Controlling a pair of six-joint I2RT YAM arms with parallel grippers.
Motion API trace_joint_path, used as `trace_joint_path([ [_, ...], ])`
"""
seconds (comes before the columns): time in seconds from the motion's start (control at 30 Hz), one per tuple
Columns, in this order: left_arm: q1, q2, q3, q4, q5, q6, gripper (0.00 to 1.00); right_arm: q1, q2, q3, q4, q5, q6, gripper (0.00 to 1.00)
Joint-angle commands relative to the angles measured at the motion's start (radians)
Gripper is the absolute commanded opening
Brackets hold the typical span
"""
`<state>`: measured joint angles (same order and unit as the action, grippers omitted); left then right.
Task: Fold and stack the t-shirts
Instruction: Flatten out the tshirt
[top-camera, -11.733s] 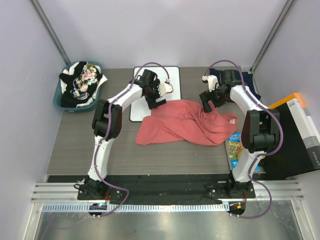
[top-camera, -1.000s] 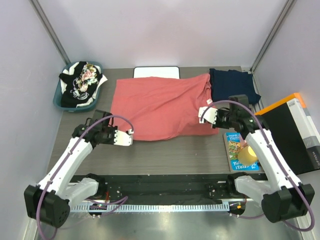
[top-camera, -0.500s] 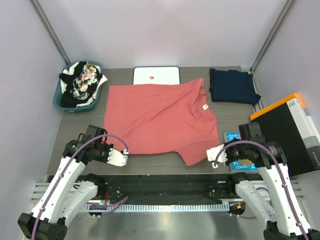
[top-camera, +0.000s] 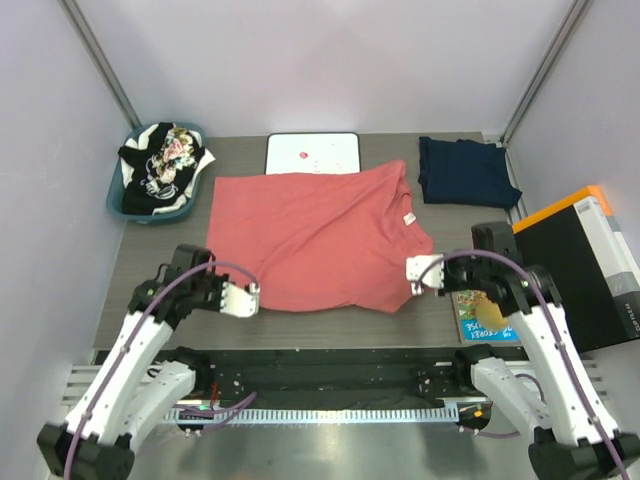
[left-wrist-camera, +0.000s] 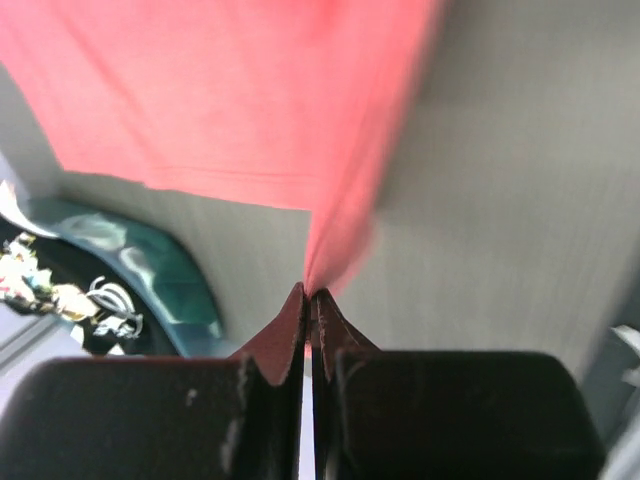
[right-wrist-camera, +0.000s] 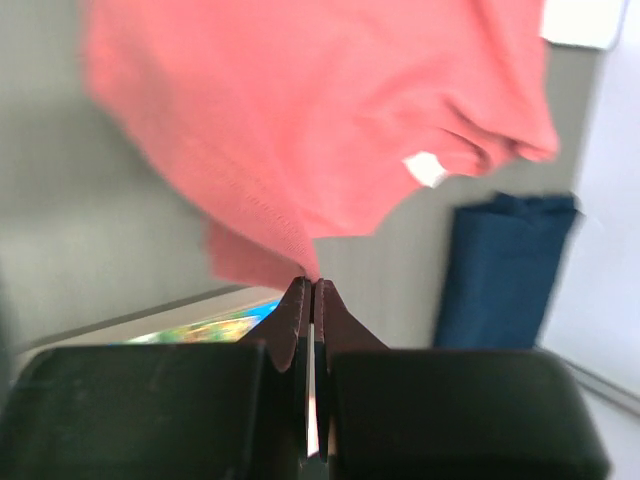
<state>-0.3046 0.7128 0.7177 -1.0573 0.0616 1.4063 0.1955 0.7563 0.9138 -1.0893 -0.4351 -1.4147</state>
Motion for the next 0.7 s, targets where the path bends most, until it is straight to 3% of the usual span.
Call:
trace_joint_path([
  [0.0,0.004,0.222,0.107,0.437,-0.124,-0.144,0.0,0.002,0.199,0.075,0.495,0.162,0.151,0.01],
  [0.13,-0.005,0.531,0.374,0.537,-0.206,-0.327,0.0,0.002,0.404,0.21,0.693,0.211,0.177,0.01],
  [0.17,-0.013,0.656,0.5,0.548,-0.259,-0.393,0.0,0.002,0.437,0.233,0.78,0.219,0.177,0.01],
  [0.27,-0.031,0.843,0.714,0.681,-0.389,-0.47,0.0,0.004,0.555,0.325,0.967,0.239,0.163,0.01],
  [0.3,-0.036,0.878,0.753,0.795,-0.478,-0.478,0.0,0.004,0.583,0.371,1.018,0.245,0.16,0.01],
  [0.37,-0.057,0.913,0.833,0.937,-0.545,-0.452,0.0,0.004,0.647,0.424,1.171,0.272,0.146,0.01],
  [0.4,-0.065,0.938,0.854,1.115,-0.618,-0.411,0.0,0.004,0.662,0.469,1.233,0.283,0.146,0.01],
  [0.47,-0.086,0.95,0.938,1.253,-0.67,-0.359,0.0,0.004,0.696,0.517,1.432,0.34,0.154,0.01],
  [0.5,-0.093,0.944,0.959,1.404,-0.69,-0.29,0.0,0.004,0.702,0.551,1.51,0.36,0.172,0.01],
  [0.63,-0.123,0.872,0.968,1.703,-0.637,-0.159,0.0,0.004,0.68,0.56,1.99,0.398,0.183,0.01],
  [0.67,-0.126,0.857,0.957,1.747,-0.622,-0.141,0.0,0.004,0.672,0.559,2.014,0.389,0.172,0.01],
])
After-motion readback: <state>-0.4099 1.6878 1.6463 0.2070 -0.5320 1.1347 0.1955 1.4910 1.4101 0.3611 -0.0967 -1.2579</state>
